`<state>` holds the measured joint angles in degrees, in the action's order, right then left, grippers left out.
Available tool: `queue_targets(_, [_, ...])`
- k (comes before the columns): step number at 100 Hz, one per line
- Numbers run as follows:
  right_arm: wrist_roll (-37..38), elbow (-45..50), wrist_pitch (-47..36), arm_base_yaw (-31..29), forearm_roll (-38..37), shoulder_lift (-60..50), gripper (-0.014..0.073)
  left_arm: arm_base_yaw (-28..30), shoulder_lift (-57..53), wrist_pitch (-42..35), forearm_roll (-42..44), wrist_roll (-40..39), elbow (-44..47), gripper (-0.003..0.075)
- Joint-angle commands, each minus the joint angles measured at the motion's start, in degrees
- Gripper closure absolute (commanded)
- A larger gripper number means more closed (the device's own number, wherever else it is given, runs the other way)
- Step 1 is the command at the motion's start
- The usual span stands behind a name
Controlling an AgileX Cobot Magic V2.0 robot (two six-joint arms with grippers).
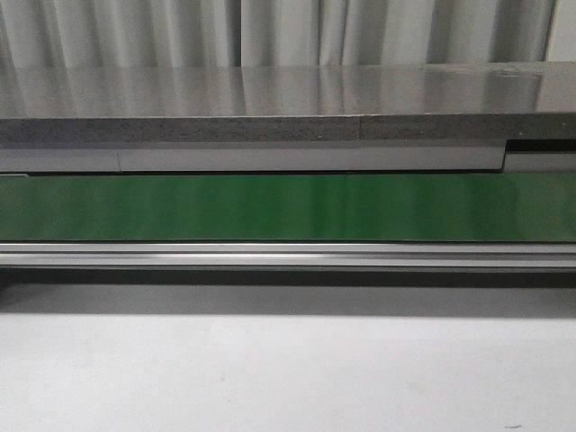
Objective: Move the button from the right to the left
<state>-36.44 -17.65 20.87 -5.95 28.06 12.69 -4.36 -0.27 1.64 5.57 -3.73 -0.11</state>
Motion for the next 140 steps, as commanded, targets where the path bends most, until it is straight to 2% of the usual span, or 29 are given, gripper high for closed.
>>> queue_targets(1, [0.4,-1.6,-4.4,0.4,0.6,0.5,0.0661,-0.5,-2.1,-4.5,-0.2,-0.6,2.3,0.0715])
queue_targets(12, [5.0,-1.6,-4.3,2.5,-5.0,0.2,0.0661,-0.5,-2.1,-4.5,-0.2,-0.6,2.3,0.0715])
queue_targets(35, [27.9,1.1,-6.6,7.7,-25.3,-1.9,0.0661,-0.5,-2.1,-4.5,-0.2,-0.6,2.3,0.0715])
queue_targets(48, [36.4,5.1,-9.7,8.7,-30.6,-4.6,0.0661,-0.5,-2.1,-4.5,-0.2,-0.6,2.3,0.0715])
queue_targets(90, [36.8,16.5,-14.9,8.7,-30.4,-14.0,0.0661,-0.5,-2.1,-4.5,-0.2,-0.6,2.3,0.0715])
queue_targets(105, [37.1,19.3,-18.9,8.7,-29.9,-14.2,0.0661,-0.5,-2.1,-4.5,-0.2,-0.6,2.3,0.0715])
queue_targets(140, [37.1,19.3,-18.9,8.7,-29.8,-14.2,0.0661,-0.5,-2.1,-4.5,-0.2,-0.6,2.3,0.0715])
